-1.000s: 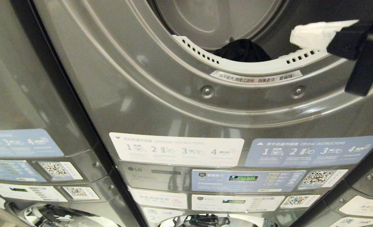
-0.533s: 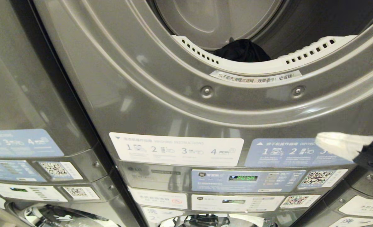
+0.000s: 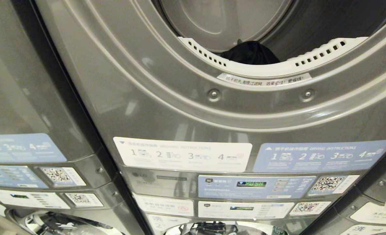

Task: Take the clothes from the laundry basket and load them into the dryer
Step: Put the clothes in the dryer, then close the dryer

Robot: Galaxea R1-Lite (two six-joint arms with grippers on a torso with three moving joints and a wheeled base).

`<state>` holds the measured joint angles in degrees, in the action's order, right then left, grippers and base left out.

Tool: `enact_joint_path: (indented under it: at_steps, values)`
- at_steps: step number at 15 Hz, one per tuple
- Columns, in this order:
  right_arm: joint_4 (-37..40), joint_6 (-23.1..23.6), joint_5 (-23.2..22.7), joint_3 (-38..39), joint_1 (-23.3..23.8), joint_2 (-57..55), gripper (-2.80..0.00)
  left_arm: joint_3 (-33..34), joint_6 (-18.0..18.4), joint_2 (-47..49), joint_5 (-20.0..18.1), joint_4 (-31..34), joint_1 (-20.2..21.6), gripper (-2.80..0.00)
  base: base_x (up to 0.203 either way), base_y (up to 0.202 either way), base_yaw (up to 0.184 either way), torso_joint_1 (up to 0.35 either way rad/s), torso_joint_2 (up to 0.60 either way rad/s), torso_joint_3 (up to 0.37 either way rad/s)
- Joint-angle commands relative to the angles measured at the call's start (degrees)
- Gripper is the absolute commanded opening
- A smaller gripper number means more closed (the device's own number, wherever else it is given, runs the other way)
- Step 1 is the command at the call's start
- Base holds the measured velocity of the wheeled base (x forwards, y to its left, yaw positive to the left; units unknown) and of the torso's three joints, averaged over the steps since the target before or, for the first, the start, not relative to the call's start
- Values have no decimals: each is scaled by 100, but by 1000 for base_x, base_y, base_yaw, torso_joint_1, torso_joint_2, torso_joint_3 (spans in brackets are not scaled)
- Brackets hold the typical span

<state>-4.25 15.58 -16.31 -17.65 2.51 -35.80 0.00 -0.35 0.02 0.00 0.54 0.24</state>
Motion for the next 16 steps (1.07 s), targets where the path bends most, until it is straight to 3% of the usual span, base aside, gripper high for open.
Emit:
enact_joint_path:
  at_steps: [1, 5, 7, 9, 11, 14, 16]
  values:
    - [-5, -60, -71, 570, 622, 880, -280, 9, 0, -11, 0, -1, 2, -280, 0, 0, 0, 0, 0, 0]
    - [-139, -245, 11, 1639, 1019, 1995, -280, 9, 0, -11, 0, -1, 2, -280, 0, 0, 0, 0, 0, 0]
    - [-69, -671, 502, 1683, 1044, 1977, -280, 9, 0, -11, 0, -1, 2, -280, 0, 0, 0, 0, 0, 0]
    - [700, -874, 765, 1495, 877, 1962, -280, 9, 0, -11, 0, -1, 2, -280, 0, 0, 0, 0, 0, 0]
    - [762, -888, 986, 1448, 480, 1960, -280, 9, 0, -11, 0, -1, 2, -280, 0, 0, 0, 0, 0, 0]
    - [126, -556, 1354, 1844, 453, 1963, -280, 9, 0, -11, 0, -1, 2, -280, 0, 0, 0, 0, 0, 0]
    - [181, -515, 1370, 1869, 296, 1966, -280, 9, 0, -11, 0, -1, 2, -280, 0, 0, 0, 0, 0, 0]
